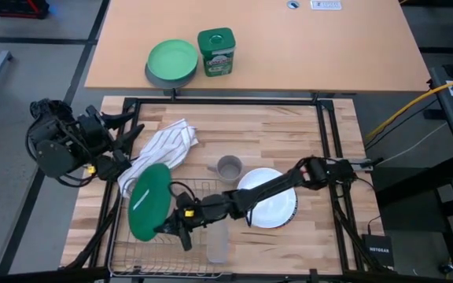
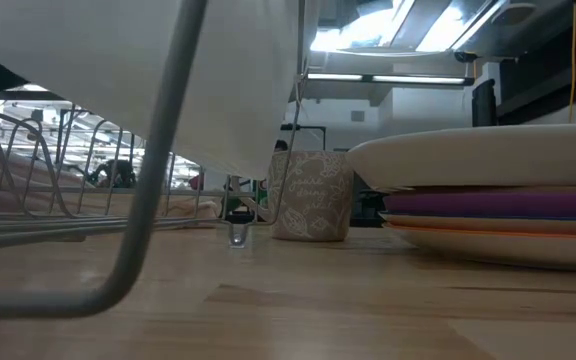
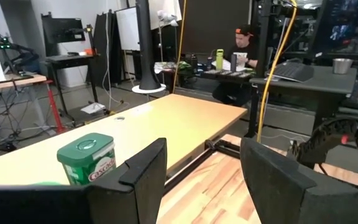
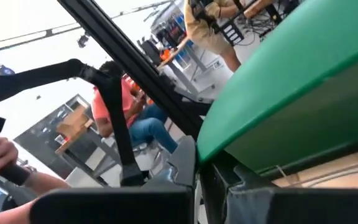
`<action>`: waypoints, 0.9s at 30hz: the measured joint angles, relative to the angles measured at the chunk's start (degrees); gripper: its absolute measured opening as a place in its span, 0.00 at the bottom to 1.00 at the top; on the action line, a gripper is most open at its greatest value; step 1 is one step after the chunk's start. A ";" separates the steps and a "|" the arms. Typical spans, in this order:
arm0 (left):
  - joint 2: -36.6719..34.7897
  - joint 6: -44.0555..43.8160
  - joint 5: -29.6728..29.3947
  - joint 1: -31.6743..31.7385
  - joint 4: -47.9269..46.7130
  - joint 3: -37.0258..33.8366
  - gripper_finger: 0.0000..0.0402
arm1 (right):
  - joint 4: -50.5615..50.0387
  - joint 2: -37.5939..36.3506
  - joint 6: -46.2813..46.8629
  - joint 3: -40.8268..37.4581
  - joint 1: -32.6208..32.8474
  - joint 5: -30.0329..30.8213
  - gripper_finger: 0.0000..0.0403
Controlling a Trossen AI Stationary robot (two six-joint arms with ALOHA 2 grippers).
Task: Sort dishes
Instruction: Put the green plate into the dish rack
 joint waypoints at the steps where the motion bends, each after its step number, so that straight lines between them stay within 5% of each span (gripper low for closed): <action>1: 0.00 -0.01 0.03 0.00 -0.15 0.00 0.48 | 0.99 0.62 0.11 0.27 0.23 0.15 0.02; 27: 0.04 2.83 0.04 0.02 -1.79 0.00 0.48 | 2.49 1.84 1.47 0.36 4.39 12.99 0.02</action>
